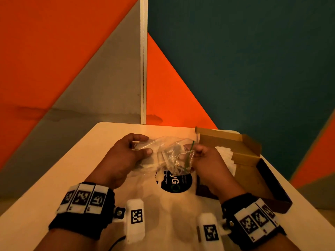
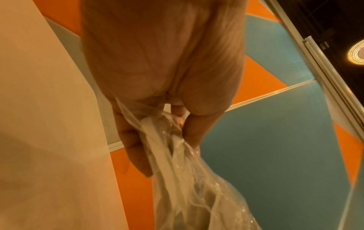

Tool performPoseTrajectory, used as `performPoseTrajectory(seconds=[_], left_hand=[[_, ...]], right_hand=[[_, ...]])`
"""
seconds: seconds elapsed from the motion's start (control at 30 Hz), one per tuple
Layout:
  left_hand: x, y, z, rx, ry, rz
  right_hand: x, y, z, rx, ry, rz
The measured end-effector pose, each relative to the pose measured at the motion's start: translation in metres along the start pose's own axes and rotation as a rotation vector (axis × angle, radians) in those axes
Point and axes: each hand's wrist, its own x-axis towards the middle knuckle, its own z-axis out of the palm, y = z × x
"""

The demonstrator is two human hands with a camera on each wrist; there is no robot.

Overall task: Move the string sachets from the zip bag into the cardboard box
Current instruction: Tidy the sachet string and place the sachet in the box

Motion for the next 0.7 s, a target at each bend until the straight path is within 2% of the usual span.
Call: performPoseTrajectory(seconds=[0.33, 0.7], left_hand=[[0.006, -0.008, -0.013, -0.008, 0.075, -0.011], [0.017, -0.03, -0.04, 0.096, 0.149, -0.127]], right_hand=[[0.011, 0.004, -0.011, 0.085, 0.213, 0.017], [0.022, 0.015, -0.019, 0.216, 0.281, 0.043]])
